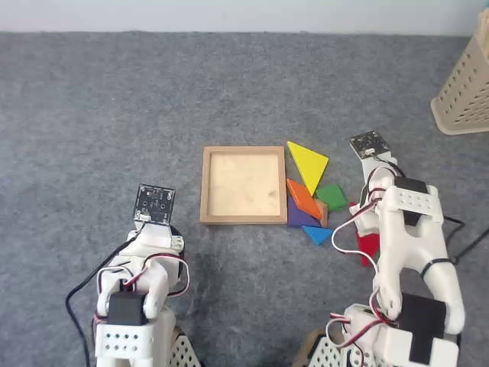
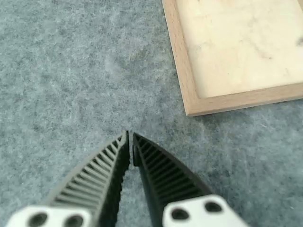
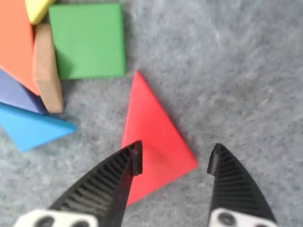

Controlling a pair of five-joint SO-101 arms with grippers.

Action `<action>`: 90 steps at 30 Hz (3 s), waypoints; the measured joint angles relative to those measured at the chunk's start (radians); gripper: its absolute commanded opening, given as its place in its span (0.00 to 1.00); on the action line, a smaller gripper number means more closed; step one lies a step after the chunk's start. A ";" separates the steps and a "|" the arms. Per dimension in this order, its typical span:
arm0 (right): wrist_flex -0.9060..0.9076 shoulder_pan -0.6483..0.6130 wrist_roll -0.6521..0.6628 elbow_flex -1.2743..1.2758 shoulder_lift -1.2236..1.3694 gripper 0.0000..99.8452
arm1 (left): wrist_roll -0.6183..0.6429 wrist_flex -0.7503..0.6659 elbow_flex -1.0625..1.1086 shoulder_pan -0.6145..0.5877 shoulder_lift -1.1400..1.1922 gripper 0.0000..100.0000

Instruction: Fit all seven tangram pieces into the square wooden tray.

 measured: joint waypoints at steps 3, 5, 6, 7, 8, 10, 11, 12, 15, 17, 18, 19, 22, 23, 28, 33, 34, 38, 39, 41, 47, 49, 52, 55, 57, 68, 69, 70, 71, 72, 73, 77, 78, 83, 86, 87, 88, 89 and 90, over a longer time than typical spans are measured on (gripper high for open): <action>-0.011 0.000 0.000 0.000 0.054 0.24 | 0.000 0.000 0.000 0.000 0.000 0.01; -0.012 0.000 -0.002 -0.005 0.080 0.24 | 0.000 0.000 0.000 0.000 0.000 0.01; -0.012 0.000 -0.002 -0.009 0.089 0.24 | 0.000 0.000 0.000 0.000 0.000 0.01; -0.012 0.000 0.002 -0.017 0.098 0.24 | 0.000 0.000 0.000 0.000 0.000 0.01; -0.012 0.000 0.006 -0.020 0.100 0.24 | 0.000 0.000 0.000 0.000 0.000 0.01; -0.012 0.000 0.020 -0.021 0.103 0.24 | 0.000 0.000 0.000 0.000 0.000 0.01; -0.012 0.000 0.023 -0.021 0.103 0.24 | 0.000 0.000 0.000 0.000 0.000 0.01; -0.012 0.000 0.023 -0.021 0.103 0.24 | 0.000 0.000 0.000 0.000 0.000 0.01; -0.012 0.000 0.021 -0.021 0.101 0.24 | 0.000 0.000 0.000 0.000 0.000 0.01; -0.012 -0.002 -0.009 -0.006 0.081 0.24 | 0.000 0.000 0.000 0.000 0.000 0.01; 0.003 -0.002 -0.021 -0.005 0.054 0.24 | 0.000 0.000 0.000 0.000 0.000 0.01; 0.029 0.000 -0.028 0.002 0.032 0.24 | 0.000 0.000 0.000 0.000 0.000 0.01; 0.081 -0.002 -0.041 0.014 -0.031 0.24 | 0.000 0.000 0.000 0.000 0.000 0.01; 0.091 -0.003 -0.049 0.026 -0.041 0.24 | 0.000 0.000 0.000 0.000 0.000 0.01; 0.071 -0.026 -0.140 0.060 -0.043 0.25 | 0.000 0.000 0.000 0.000 0.000 0.01; 0.012 -0.026 -0.196 0.060 -0.005 0.25 | 0.000 0.000 0.000 0.000 0.000 0.01; 0.003 -0.026 -0.207 0.058 0.000 0.25 | 0.000 0.000 0.000 0.000 0.000 0.01; -0.002 -0.003 -0.224 0.057 0.002 0.27 | 0.000 0.000 0.000 0.000 0.000 0.01; -0.003 0.003 -0.224 0.055 0.002 0.29 | 0.000 0.000 0.000 0.000 0.000 0.01; -0.005 0.006 -0.224 0.057 0.003 0.31 | 0.000 0.000 0.000 0.000 0.000 0.01; -0.008 0.006 -0.224 0.057 0.015 0.31 | 0.000 0.000 0.000 0.000 0.000 0.01; -0.008 0.006 -0.224 0.057 0.015 0.31 | 0.000 0.000 0.000 0.000 0.000 0.01; -0.008 0.006 -0.212 0.048 0.015 0.31 | 0.000 0.000 0.000 0.000 0.000 0.01; -0.009 0.006 -0.192 0.046 0.015 0.31 | 0.000 0.000 0.000 0.000 0.000 0.01; -0.012 0.006 -0.183 0.046 0.015 0.31 | 0.000 0.000 0.000 0.000 0.000 0.01; -0.018 -0.028 -0.173 0.051 0.017 0.29 | 0.000 0.000 0.000 0.000 0.000 0.01; -0.018 -0.028 -0.173 0.051 0.017 0.29 | 0.000 0.000 0.000 0.000 0.000 0.01; -0.018 -0.028 -0.173 0.051 0.017 0.29 | 0.000 0.000 0.000 0.000 0.000 0.01; -0.018 -0.029 -0.173 0.051 0.017 0.29 | 0.000 0.000 0.000 0.000 0.000 0.01; -0.018 -0.029 -0.173 0.051 0.017 0.29 | 0.000 0.000 0.000 0.000 0.000 0.01; -0.018 -0.029 -0.173 0.051 0.017 0.29 | 0.000 0.000 0.000 0.000 0.000 0.01; -0.018 -0.031 -0.173 0.051 0.017 0.29 | 0.000 0.000 0.000 0.000 0.000 0.01; -0.018 -0.031 -0.173 0.051 0.017 0.29 | 0.000 0.000 0.000 0.000 0.000 0.01; -0.021 -0.037 -0.146 0.097 0.017 0.29 | 0.000 0.000 0.000 0.000 0.000 0.01; -0.044 -0.037 -0.138 0.115 0.017 0.29 | 0.000 0.000 0.000 0.000 0.000 0.01; -0.048 -0.037 -0.138 0.117 0.017 0.29 | 0.000 0.000 0.000 0.000 0.000 0.01; -0.048 -0.037 -0.138 0.117 0.017 0.29 | 0.000 0.000 0.000 0.000 0.000 0.01; -0.048 -0.037 -0.138 0.117 0.017 0.29 | 0.000 0.000 0.000 0.000 0.000 0.01; -0.048 -0.037 -0.138 0.117 0.017 0.28 | 0.000 0.000 0.000 0.000 0.000 0.01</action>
